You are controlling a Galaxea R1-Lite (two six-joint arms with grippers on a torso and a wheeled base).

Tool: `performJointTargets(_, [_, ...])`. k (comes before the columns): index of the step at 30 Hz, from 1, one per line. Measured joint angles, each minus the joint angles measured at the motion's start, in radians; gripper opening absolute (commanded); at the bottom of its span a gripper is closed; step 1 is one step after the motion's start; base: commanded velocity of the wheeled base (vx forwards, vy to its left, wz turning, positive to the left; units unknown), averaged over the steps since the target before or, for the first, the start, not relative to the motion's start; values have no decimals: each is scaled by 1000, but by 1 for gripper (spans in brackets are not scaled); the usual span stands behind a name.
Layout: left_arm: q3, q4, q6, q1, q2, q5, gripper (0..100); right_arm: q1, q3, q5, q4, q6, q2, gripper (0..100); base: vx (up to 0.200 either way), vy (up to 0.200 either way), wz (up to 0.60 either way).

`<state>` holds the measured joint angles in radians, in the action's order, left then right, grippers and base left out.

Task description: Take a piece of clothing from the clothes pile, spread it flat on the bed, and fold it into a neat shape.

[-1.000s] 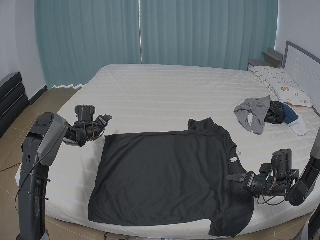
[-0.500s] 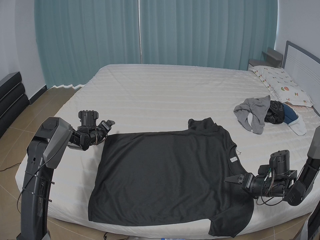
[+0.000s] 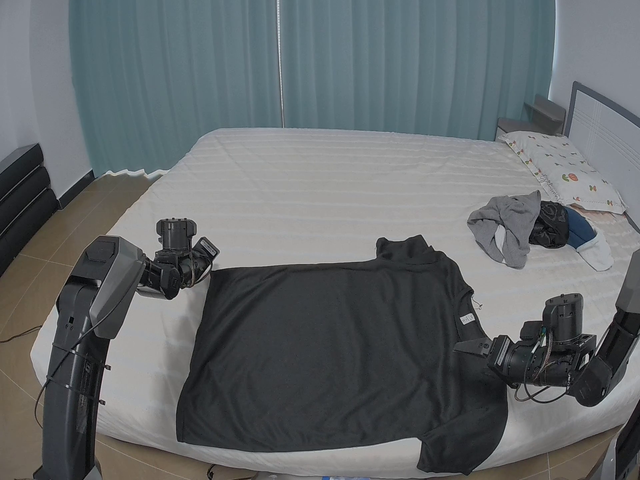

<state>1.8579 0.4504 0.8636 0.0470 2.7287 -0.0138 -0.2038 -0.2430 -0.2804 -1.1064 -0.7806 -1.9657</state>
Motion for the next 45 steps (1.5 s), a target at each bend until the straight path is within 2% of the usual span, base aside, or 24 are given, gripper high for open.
performJointTargets(3, [37,29,12,-1,11,-46,0,23,-11,0,-42,0,-13,100,0,0,0])
performJointTargets(7, [62,50,18,-6,24,-65,0,41,-45,17,-97,0,-60,100,0,0,0])
performJointTargets(11, [50,50,21,-11,27,-64,0,49,-105,81,-126,5,-116,100,0,0,0])
performJointTargets(16, [-4,46,23,-15,16,-22,0,51,-181,99,-117,13,-154,100,0,0,0])
performJointTargets(17, [-18,47,23,-16,11,-11,100,53,-199,100,-110,15,-160,100,0,0,0])
performJointTargets(29, [-127,57,21,-16,-42,79,100,68,-459,103,114,36,-205,100,0,0,0])
performJointTargets(40, [-217,51,16,-1,-80,174,100,80,-649,101,164,90,-325,100,0,0,0])
performJointTargets(41, [-220,51,14,0,-81,177,0,80,-666,101,164,91,-336,100,0,0,0])
performJointTargets(45, [-226,54,7,6,-82,182,0,88,-742,100,166,93,-379,100,0,0,0])
